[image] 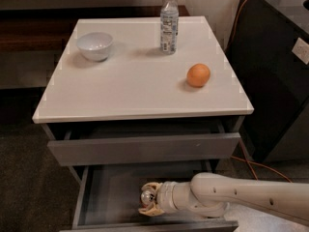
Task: Place coke can into middle drawer
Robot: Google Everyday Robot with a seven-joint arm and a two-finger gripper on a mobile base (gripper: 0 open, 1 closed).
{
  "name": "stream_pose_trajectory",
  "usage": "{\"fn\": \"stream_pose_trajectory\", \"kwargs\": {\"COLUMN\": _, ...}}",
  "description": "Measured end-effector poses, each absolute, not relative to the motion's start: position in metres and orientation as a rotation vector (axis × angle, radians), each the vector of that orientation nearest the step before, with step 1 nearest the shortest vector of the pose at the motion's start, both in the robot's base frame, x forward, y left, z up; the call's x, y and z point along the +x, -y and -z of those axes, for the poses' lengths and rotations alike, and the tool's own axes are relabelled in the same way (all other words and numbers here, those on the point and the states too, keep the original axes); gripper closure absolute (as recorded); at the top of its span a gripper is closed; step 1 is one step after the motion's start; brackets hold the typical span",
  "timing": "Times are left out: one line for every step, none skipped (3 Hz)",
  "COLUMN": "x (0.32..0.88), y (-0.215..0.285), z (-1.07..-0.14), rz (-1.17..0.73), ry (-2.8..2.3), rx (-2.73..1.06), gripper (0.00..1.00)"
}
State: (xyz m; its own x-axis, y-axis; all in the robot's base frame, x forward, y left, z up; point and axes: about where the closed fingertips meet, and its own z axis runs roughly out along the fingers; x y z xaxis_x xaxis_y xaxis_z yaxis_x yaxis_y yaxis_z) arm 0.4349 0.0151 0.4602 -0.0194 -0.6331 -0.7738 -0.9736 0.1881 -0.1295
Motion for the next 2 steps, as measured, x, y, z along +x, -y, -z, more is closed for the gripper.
{"fn": "stream_pose_trajectory", "kwargs": {"x": 0.4396, "y": -0.0174, "z": -0.4494, "rz": -0.578, "ry": -1.728, "rx": -1.543, "gripper": 0.63}}
{"fn": "stream_pose_trajectory", "kwargs": {"x": 0.4445, "y": -0.0199, "z": -0.4441, "rz": -0.571, "ry": -1.718, "rx": -1.558, "gripper": 0.4}}
